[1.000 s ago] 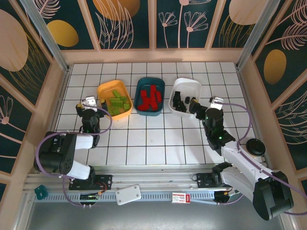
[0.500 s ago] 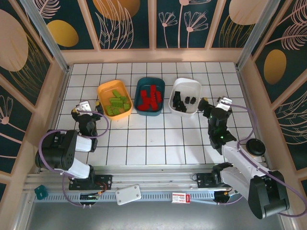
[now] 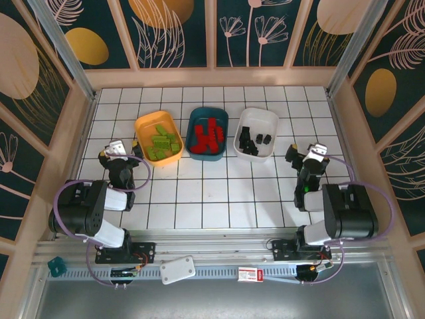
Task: Sort the legos into containers by color
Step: Reset both arms
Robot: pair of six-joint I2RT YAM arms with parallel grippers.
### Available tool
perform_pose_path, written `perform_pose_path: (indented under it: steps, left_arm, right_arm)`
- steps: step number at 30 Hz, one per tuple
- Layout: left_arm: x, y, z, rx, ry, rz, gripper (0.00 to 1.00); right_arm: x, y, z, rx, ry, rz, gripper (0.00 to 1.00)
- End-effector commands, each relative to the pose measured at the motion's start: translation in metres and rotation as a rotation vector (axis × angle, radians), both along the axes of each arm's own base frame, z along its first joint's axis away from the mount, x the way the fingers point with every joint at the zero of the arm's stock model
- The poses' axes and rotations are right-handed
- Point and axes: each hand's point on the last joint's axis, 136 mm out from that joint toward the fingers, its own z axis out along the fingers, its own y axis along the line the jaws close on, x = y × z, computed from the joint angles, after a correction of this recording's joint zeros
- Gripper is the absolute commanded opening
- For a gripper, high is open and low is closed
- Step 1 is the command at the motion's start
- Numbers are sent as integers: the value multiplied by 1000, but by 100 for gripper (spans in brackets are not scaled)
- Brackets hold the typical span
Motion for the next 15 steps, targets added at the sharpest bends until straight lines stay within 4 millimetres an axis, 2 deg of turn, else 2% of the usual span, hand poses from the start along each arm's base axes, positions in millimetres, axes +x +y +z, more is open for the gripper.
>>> perform_pose_path:
  steps: [1, 4, 7, 9, 15]
  left_arm:
    - [-2, 5, 11, -23, -57, 23, 99]
    - [-1, 4, 11, -23, -58, 21, 99]
    - [-1, 4, 11, -24, -58, 21, 99]
    - [-1, 4, 11, -24, -58, 20, 99]
    - [-1, 4, 11, -23, -56, 20, 99]
  right_arm:
    - [9, 12, 21, 3, -119, 102, 99]
    - [13, 21, 17, -16, -104, 148, 99]
    - [14, 19, 18, -22, -107, 125, 99]
    - [9, 10, 20, -31, -123, 45, 99]
    - [11, 14, 19, -37, -116, 71, 99]
